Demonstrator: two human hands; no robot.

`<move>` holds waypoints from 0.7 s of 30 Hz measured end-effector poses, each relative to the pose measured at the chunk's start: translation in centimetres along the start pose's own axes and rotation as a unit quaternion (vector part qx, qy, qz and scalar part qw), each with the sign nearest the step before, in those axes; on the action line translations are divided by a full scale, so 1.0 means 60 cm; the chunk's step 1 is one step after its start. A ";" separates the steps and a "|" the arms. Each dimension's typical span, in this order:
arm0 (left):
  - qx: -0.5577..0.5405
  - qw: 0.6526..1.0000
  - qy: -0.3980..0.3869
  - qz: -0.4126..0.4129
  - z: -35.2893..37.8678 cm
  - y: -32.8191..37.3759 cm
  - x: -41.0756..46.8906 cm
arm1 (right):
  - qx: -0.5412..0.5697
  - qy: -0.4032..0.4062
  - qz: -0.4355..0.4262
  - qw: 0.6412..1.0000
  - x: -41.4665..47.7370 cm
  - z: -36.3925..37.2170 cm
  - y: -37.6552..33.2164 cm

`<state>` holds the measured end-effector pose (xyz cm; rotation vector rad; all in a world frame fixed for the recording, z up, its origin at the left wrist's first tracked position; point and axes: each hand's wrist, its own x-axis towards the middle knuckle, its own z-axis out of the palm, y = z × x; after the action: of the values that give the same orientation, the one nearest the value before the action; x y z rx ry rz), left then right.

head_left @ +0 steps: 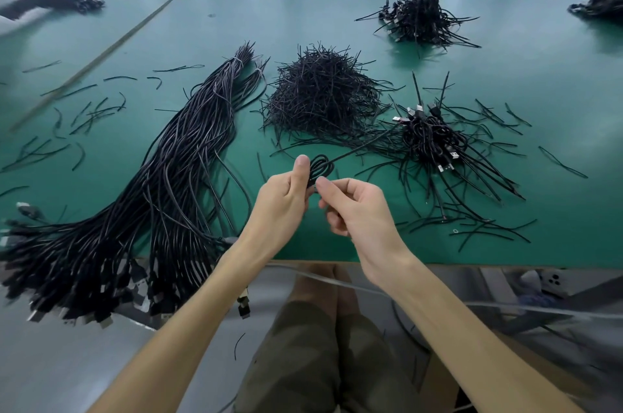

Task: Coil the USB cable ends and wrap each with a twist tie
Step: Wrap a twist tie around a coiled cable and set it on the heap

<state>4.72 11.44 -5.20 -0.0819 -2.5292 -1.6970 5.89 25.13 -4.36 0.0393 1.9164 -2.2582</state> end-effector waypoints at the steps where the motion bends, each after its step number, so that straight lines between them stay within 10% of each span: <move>1: -0.001 1.000 -0.003 0.001 0.000 0.000 0.000 | 0.008 0.003 -0.001 1.000 -0.001 0.000 0.003; 14: -0.110 0.974 -0.186 -0.075 -0.046 0.031 -0.012 | -0.121 -0.160 -0.129 0.971 0.001 -0.036 -0.012; 21: -0.098 0.978 -0.175 -0.065 -0.045 0.041 -0.017 | -0.272 -0.067 -0.235 0.931 -0.009 -0.025 -0.014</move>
<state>6.11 9.86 -2.04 -0.2573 -2.6430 -2.1509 6.12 26.81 -3.75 -0.6956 2.6043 -1.7924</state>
